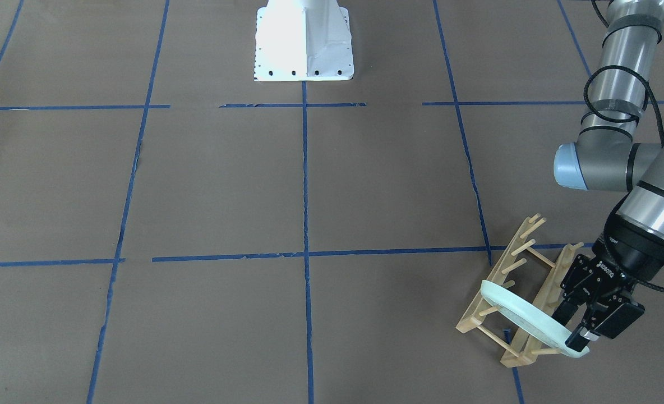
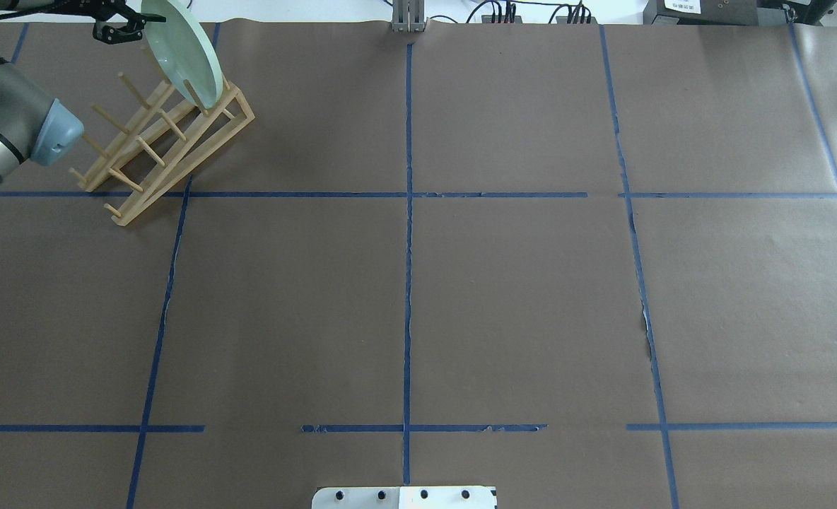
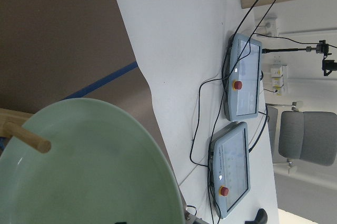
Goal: Place plate on table
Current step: 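Reach the left gripper to the pale green plate in the rack and grasp its rim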
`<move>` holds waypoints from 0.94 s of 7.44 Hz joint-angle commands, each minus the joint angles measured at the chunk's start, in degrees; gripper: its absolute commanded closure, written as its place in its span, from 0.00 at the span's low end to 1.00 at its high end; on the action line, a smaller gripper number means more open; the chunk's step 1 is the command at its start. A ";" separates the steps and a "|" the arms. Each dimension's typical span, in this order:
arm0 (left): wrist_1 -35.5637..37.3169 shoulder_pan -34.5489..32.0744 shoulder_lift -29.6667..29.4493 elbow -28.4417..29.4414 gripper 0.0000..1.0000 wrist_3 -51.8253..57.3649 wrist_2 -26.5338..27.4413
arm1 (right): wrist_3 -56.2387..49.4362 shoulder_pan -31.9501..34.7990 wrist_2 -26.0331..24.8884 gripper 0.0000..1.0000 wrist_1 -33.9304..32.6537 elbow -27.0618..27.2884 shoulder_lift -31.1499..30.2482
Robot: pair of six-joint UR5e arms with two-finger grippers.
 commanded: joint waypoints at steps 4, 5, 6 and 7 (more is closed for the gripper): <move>1.71 -3.50 0.13 -8.01 1.00 0.19 -2.50 | 0.00 0.00 0.00 0.00 0.00 0.07 0.00; 4.25 -6.30 0.05 -11.00 1.00 0.01 -7.05 | 0.00 0.00 0.00 0.00 0.00 0.07 0.00; 8.45 -7.46 0.22 -15.12 1.00 0.19 -12.40 | 0.00 0.00 0.00 0.00 0.00 -0.02 0.00; 14.32 -6.69 -0.39 -18.03 1.00 1.67 -16.98 | 0.00 0.00 0.00 0.00 0.00 0.07 0.00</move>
